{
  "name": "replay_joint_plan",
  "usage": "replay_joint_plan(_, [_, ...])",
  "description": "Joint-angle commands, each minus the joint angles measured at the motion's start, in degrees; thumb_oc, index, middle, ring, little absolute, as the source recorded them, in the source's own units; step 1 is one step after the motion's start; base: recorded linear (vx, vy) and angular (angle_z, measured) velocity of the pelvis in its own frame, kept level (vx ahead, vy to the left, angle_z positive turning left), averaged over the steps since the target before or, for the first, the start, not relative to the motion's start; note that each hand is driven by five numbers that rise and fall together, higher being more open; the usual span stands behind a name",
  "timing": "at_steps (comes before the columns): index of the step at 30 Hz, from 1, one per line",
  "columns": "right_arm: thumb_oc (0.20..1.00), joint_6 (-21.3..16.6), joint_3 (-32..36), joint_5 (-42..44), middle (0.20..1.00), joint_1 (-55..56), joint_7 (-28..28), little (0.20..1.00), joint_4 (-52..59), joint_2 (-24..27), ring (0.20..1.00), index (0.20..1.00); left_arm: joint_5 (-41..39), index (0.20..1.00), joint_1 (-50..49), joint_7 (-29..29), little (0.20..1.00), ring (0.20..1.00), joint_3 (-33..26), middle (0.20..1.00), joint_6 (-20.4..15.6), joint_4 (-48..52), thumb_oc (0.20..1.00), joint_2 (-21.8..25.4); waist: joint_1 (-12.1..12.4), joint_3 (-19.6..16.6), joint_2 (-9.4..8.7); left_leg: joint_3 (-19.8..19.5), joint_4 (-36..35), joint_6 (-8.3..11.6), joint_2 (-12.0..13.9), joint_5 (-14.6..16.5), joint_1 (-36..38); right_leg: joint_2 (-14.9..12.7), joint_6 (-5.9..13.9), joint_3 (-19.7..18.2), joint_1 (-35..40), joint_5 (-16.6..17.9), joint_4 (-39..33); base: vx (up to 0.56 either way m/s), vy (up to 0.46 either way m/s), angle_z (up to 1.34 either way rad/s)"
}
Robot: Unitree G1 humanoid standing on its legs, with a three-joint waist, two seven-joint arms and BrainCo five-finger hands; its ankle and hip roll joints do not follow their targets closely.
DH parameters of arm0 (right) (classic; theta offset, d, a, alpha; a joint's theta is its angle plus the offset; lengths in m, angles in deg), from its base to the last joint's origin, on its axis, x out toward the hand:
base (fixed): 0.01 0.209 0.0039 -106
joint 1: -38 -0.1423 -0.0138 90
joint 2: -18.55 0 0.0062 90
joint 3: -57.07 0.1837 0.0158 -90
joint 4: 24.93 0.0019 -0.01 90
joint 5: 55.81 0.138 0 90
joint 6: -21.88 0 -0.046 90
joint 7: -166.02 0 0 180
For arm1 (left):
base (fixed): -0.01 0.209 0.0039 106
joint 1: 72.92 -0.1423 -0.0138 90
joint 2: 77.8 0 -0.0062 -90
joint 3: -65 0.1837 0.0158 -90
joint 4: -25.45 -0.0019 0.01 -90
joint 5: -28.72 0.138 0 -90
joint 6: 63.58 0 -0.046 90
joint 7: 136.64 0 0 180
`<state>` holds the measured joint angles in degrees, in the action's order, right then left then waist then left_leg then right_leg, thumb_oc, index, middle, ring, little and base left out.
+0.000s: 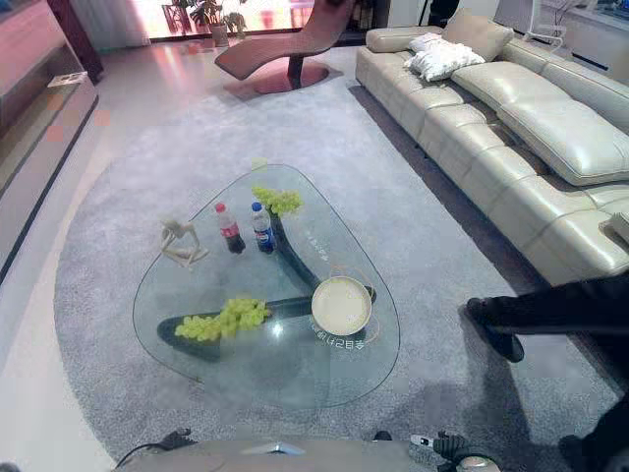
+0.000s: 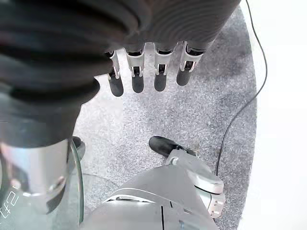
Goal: Pick up fruits into the plate
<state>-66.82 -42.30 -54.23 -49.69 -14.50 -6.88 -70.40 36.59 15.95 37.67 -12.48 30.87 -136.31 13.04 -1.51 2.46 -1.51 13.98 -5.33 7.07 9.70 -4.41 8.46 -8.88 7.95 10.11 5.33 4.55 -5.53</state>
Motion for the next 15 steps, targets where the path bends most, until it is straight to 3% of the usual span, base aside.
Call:
replay_joint_plan(1, [1.0, -0.2, 0.0, -0.5, 1.0, -4.9, -0.1, 1.0, -4.0, -0.1, 1.0, 1.0, -0.5, 1.0, 3.9, 0.0, 1.0, 1.0, -2.3, 1.0, -1.2, -4.2, 1.0, 1.4, -0.2, 2.8, -0.72, -2.3, 1.6, -2.41, -1.1, 4.9, -0.5, -0.3, 0.46, 1.8, 1.7, -3.2, 1.9, 0.23, -0.078, -0.12])
replay_joint_plan(15, [1.0, 0.0, -0.1, -0.5, 1.0, -4.8, -0.2, 1.0, -4.2, -0.1, 1.0, 1.0, 0.9, 1.0, 3.6, -1.6, 1.0, 1.0, -2.1, 1.0, -1.9, -4.2, 1.0, 1.3, -0.3, 2.8, -0.54, -2.2, 1.6, -2.47, -1.1, 5.0, -0.4, -0.4, 0.46, 1.7, 1.8, -3.1, 1.9, 0.0, 0.0, 0.0])
